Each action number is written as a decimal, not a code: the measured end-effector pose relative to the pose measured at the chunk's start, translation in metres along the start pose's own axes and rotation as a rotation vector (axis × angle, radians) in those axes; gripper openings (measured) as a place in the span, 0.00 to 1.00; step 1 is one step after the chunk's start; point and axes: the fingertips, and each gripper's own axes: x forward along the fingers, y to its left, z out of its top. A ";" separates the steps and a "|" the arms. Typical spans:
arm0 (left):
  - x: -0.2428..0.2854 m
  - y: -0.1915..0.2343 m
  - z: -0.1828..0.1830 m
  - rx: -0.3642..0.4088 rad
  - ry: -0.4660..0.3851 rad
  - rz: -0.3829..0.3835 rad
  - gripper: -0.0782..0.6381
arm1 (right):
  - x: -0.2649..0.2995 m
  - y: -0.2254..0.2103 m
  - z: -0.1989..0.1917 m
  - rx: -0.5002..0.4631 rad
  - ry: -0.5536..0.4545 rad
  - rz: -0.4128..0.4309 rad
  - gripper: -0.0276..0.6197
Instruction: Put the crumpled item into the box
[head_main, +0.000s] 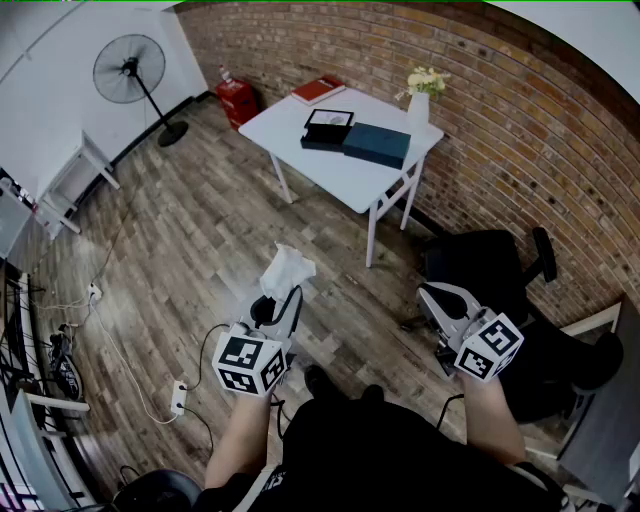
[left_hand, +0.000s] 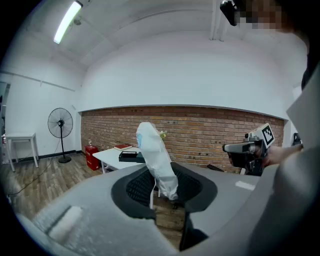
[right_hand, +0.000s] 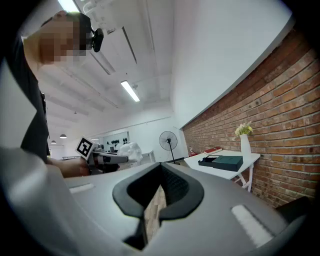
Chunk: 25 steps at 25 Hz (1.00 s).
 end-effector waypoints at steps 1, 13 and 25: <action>0.000 -0.001 0.002 0.000 -0.001 0.001 0.25 | -0.001 0.002 0.001 -0.001 0.000 0.005 0.04; -0.005 0.030 0.018 0.023 -0.020 0.021 0.25 | 0.034 0.010 0.019 -0.011 -0.026 0.044 0.04; -0.006 0.153 0.033 0.027 -0.055 0.025 0.25 | 0.168 0.064 0.019 -0.038 0.006 0.189 0.04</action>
